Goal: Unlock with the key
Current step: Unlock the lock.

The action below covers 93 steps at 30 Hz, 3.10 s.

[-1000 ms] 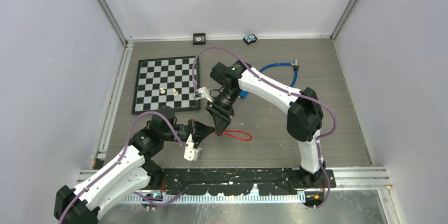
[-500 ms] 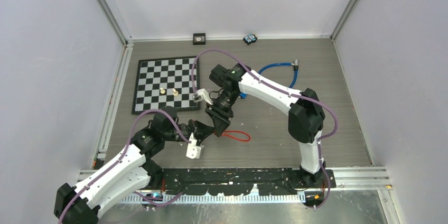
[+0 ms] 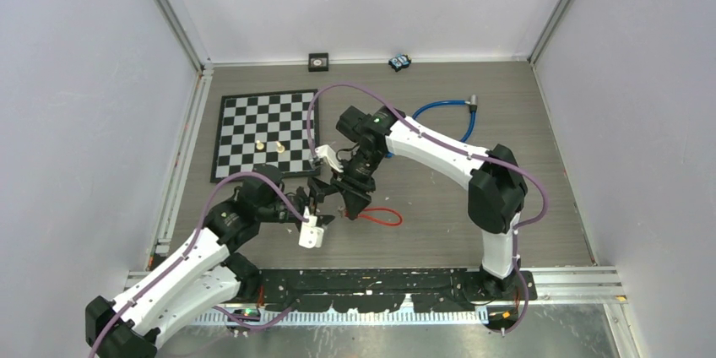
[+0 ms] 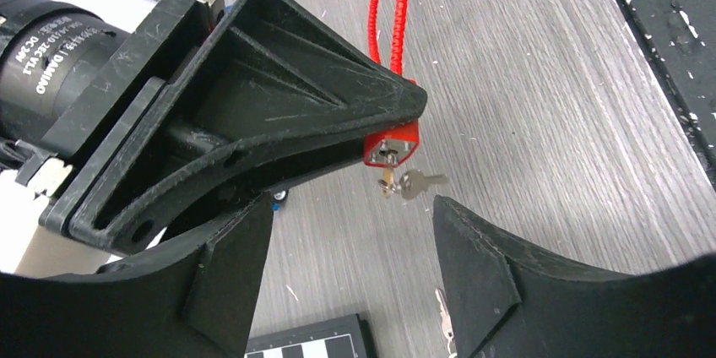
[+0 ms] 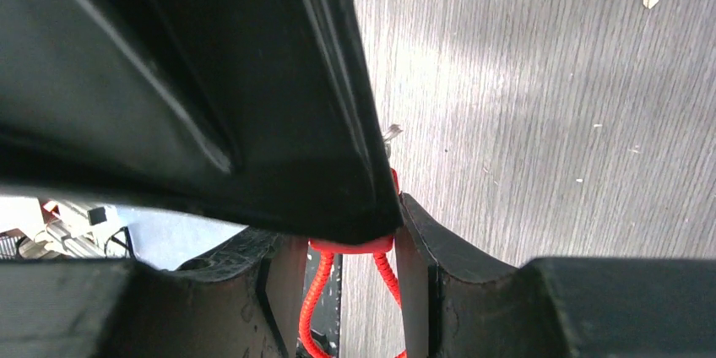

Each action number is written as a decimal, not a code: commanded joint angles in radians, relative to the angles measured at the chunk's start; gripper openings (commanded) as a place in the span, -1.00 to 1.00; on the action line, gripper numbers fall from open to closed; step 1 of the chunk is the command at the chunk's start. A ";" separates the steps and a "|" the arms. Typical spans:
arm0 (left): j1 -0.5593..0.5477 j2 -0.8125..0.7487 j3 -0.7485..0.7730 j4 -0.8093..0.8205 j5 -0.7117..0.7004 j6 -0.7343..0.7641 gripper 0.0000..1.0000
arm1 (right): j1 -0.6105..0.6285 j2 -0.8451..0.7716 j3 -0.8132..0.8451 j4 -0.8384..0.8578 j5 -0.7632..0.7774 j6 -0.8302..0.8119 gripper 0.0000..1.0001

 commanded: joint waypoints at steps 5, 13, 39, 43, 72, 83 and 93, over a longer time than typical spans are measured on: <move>-0.002 0.011 0.098 -0.197 -0.031 -0.088 0.31 | -0.027 -0.110 -0.035 0.053 0.062 -0.006 -0.99; -0.003 0.082 0.092 -0.030 -0.039 -0.244 0.11 | -0.027 -0.141 -0.055 0.065 0.070 -0.006 -0.99; -0.003 0.151 0.078 0.107 0.044 -0.112 -0.44 | -0.031 -0.125 -0.039 0.065 0.027 0.021 -0.99; -0.004 0.153 0.073 0.107 0.052 -0.102 -0.58 | -0.031 -0.125 -0.037 0.065 0.025 0.021 -0.99; -0.018 0.140 -0.008 0.121 0.136 0.162 -1.00 | -0.063 -0.077 -0.017 0.066 -0.140 0.063 -0.99; -0.026 0.123 -0.018 0.139 0.153 0.233 -1.00 | -0.064 -0.038 -0.013 0.088 -0.191 0.100 -0.99; -0.037 0.147 -0.015 0.168 0.214 0.168 -1.00 | -0.040 -0.028 0.014 0.106 -0.130 0.123 -0.99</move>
